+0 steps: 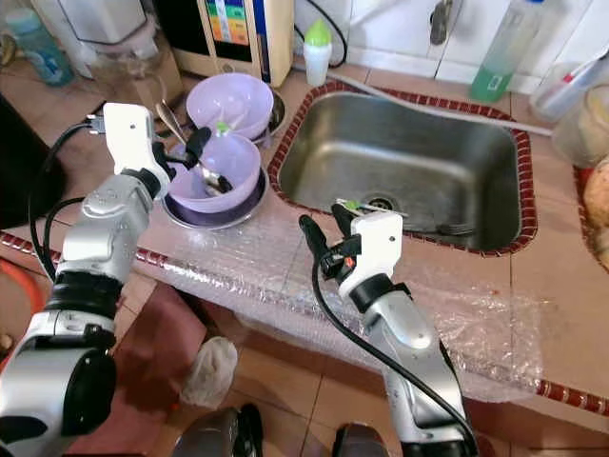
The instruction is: Kitchen organization
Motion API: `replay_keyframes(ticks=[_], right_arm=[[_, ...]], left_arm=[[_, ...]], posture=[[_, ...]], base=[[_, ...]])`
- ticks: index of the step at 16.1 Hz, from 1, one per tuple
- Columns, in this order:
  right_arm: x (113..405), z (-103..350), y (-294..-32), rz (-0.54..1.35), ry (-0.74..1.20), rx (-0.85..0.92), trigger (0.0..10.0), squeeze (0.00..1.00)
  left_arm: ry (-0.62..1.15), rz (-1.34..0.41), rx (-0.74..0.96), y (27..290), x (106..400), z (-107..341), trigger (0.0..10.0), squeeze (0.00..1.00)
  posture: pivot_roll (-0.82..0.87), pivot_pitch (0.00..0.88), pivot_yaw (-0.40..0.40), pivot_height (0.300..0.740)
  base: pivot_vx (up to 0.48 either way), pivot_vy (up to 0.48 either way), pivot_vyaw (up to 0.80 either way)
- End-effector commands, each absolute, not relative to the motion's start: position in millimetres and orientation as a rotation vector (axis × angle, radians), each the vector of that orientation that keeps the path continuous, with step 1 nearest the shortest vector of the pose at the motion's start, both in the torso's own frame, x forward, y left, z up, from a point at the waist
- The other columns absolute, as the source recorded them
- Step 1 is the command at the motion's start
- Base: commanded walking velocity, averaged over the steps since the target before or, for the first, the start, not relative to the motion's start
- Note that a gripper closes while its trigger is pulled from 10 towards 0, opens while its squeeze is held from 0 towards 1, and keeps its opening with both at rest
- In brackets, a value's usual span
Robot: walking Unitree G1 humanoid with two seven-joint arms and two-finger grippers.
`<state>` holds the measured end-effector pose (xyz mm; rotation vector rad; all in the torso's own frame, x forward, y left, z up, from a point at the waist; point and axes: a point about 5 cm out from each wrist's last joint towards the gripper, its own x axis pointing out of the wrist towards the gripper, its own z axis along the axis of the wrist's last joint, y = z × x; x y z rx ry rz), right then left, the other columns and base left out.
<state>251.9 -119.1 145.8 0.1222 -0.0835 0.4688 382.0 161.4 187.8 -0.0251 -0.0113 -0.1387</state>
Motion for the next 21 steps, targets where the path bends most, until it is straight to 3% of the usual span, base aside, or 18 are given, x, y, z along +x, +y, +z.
replay_keyframes(ticks=[1,3,4,5,21], right_arm=[[248,149,-117,0.492,-0.084,0.125,10.0,0.00],[245,152,-116,0.522,-0.071,0.114,10.0,0.00],[244,152,-116,0.525,-0.067,0.113,10.0,0.00],[245,152,-116,0.526,-0.063,0.112,10.0,0.00],[253,150,-111,0.548,-0.054,0.111,10.0,0.00]], left_arm=[[-0.001,-0.124,-0.029,165,385,188,10.0,0.00],[-0.012,-0.113,-0.047,167,388,191,4.0,0.00],[-0.018,-0.113,-0.049,166,389,192,2.9,0.00],[-0.022,-0.112,-0.051,167,390,193,0.0,0.00],[-0.033,-0.068,-0.034,179,392,196,0.0,0.00]], posture=[[-0.09,0.190,0.055,0.740],[-0.10,0.193,0.048,0.740],[-0.10,0.193,0.048,0.740],[-0.09,0.192,0.046,0.740],[-0.07,0.174,0.047,0.740]], base=[[0.000,0.000,0.00],[0.000,0.000,0.00],[0.000,0.000,0.00],[0.000,0.000,0.00],[0.000,0.000,0.00]])
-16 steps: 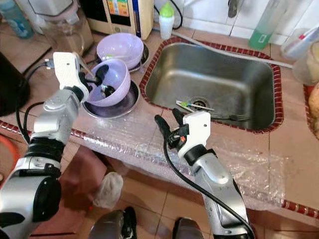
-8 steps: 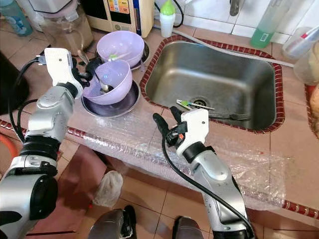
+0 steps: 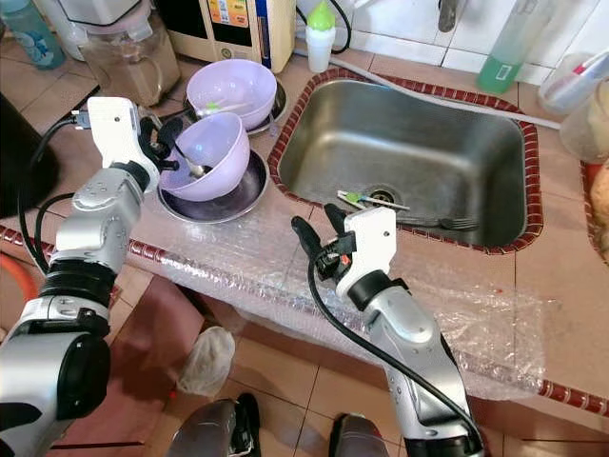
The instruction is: Kitchen organization
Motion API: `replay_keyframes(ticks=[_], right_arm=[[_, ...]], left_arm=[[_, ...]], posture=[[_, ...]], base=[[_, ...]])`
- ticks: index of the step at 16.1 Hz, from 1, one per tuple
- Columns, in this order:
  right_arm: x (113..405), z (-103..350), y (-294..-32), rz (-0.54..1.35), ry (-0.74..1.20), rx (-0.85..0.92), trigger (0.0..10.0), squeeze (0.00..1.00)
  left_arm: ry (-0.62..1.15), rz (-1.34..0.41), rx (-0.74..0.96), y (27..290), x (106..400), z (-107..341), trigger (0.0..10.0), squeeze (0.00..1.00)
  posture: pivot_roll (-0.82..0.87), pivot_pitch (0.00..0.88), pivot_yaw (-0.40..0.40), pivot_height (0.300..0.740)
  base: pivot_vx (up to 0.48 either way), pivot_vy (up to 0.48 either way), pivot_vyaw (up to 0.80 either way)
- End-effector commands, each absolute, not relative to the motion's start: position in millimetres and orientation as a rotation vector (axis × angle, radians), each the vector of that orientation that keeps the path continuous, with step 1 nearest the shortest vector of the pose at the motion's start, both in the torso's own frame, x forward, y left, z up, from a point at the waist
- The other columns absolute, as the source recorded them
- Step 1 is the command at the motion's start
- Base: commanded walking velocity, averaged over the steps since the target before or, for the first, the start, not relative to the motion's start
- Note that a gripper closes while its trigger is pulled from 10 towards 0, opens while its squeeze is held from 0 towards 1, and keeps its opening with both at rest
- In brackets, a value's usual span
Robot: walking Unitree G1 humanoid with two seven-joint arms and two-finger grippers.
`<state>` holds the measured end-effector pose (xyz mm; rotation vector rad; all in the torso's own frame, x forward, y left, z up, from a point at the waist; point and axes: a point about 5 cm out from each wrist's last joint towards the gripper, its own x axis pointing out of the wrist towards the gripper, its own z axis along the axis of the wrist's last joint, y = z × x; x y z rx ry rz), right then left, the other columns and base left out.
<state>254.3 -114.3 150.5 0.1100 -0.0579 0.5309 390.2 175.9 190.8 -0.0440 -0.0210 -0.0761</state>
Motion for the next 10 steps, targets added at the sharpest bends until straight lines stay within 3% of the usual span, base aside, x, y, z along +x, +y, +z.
replay_keyframes(ticks=[1,5,10], right_arm=[[250,149,-108,0.593,-0.042,0.124,10.0,0.00],[239,154,-95,0.797,-0.027,0.193,10.0,0.00],[242,153,-96,0.804,-0.024,0.180,10.0,0.00]], left_arm=[[-0.031,-0.067,-0.034,179,392,196,0.0,0.00],[-0.044,-0.061,-0.037,180,394,200,0.0,0.00],[-0.076,-0.050,-0.047,182,392,206,0.0,0.00]], posture=[[-0.07,0.173,0.047,0.740],[-0.06,0.163,0.045,0.740],[-0.06,0.153,0.039,0.740]], base=[[0.000,0.000,0.00],[0.000,0.000,0.00],[0.000,0.000,0.00]])
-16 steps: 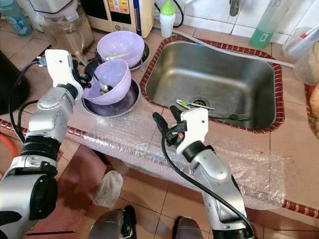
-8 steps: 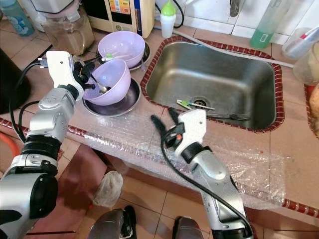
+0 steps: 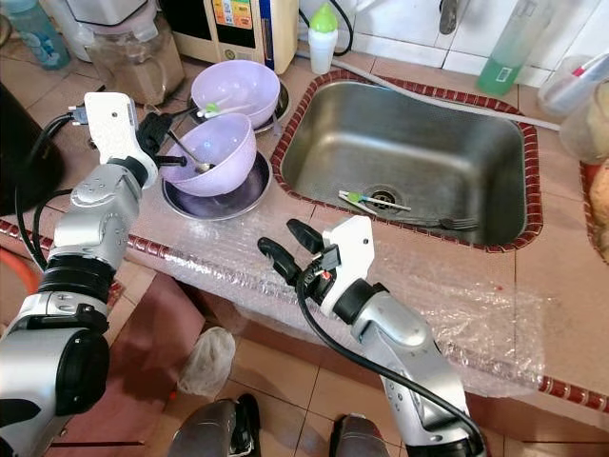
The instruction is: Kitchen organization
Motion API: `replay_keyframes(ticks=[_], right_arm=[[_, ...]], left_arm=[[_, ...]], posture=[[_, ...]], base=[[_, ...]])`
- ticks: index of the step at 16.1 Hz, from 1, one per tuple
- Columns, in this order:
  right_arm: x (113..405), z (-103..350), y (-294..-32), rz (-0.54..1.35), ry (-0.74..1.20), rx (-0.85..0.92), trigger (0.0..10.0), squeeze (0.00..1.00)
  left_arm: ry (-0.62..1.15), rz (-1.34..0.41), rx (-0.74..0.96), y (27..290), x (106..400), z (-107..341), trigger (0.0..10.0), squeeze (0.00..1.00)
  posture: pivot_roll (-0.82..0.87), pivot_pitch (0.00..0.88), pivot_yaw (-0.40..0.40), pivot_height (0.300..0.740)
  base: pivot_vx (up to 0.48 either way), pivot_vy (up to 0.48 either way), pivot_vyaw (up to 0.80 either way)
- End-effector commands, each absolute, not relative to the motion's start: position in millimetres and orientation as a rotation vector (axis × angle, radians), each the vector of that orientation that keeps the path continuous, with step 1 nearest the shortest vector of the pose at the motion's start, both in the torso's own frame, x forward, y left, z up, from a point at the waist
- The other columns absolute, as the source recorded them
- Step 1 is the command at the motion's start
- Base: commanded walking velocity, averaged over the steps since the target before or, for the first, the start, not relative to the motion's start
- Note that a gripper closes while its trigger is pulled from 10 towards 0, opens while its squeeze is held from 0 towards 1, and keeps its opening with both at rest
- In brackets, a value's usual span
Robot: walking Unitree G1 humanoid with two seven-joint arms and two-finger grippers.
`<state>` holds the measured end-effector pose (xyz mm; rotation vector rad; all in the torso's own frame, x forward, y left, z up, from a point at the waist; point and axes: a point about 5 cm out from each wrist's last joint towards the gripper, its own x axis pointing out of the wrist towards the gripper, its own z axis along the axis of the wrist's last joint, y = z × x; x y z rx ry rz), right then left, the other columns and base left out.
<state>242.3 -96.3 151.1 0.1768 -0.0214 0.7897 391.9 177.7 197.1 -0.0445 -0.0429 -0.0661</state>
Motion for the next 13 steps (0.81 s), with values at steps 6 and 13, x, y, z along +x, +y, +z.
replay_keyframes(ticks=[6,13], right_arm=[[249,151,-99,0.772,-0.028,0.161,10.0,0.00],[255,149,-99,0.763,-0.037,0.148,10.0,0.00]], left_arm=[[-0.190,-0.071,-0.096,175,386,221,0.0,0.00],[-0.112,-0.196,-0.083,157,366,219,10.0,1.00]], posture=[[-0.05,0.135,0.035,0.740],[-0.03,0.117,0.031,0.740]], base=[[0.000,0.000,0.00],[0.000,0.000,0.00]])
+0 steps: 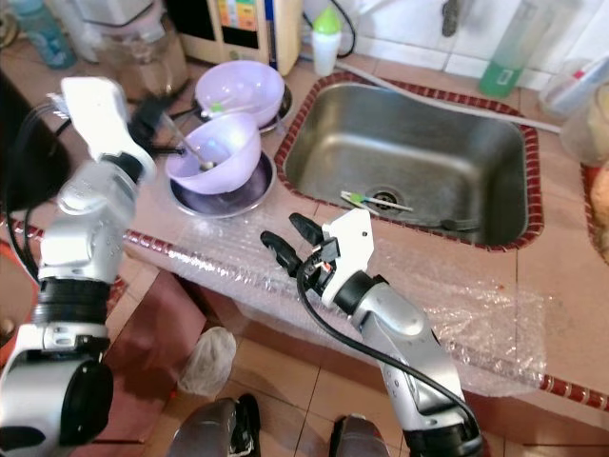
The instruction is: Kitchen organization
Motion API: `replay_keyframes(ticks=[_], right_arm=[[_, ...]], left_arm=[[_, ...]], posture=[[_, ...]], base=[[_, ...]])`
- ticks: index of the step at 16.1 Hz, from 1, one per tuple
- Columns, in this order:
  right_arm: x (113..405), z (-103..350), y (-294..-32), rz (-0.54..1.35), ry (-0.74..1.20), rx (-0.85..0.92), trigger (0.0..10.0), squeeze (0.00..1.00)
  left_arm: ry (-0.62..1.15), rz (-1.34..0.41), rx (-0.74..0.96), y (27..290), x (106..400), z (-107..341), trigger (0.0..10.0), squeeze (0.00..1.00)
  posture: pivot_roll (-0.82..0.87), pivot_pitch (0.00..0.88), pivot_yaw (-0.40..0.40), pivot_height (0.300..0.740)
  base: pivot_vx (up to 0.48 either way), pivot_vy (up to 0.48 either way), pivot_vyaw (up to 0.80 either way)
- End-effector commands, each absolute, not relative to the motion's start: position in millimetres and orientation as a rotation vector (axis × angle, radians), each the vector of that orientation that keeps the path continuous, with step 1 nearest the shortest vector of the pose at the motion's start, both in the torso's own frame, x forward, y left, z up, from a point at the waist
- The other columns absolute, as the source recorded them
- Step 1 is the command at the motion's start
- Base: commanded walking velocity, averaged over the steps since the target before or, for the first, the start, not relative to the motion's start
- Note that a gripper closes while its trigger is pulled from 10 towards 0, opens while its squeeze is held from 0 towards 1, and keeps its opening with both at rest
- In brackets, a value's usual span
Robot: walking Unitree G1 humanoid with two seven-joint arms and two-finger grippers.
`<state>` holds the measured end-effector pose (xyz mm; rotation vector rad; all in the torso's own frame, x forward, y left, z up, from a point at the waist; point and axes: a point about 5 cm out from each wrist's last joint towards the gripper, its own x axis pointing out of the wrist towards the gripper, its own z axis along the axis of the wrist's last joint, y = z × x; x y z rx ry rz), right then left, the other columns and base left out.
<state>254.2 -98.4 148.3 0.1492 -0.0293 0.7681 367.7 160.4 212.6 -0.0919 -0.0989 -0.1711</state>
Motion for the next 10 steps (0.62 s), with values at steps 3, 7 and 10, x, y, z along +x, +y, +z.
replay_keyframes(ticks=[3,7,10], right_arm=[[257,148,-96,0.773,-0.041,0.143,10.0,0.00],[259,148,-99,0.732,-0.056,0.126,10.0,0.00],[269,151,-110,0.564,-0.116,0.080,10.0,0.00]], left_arm=[[-0.095,-0.262,-0.068,146,367,225,10.0,1.00],[-0.230,-0.183,-0.011,150,365,239,10.0,1.00],[-0.316,-0.151,0.037,149,335,239,10.0,1.00]], posture=[[-0.02,0.113,0.030,0.740],[-0.03,0.106,0.044,0.740],[-0.02,0.093,0.046,0.740]], base=[[0.000,0.000,0.00],[0.000,0.000,0.00],[0.000,0.000,0.00]])
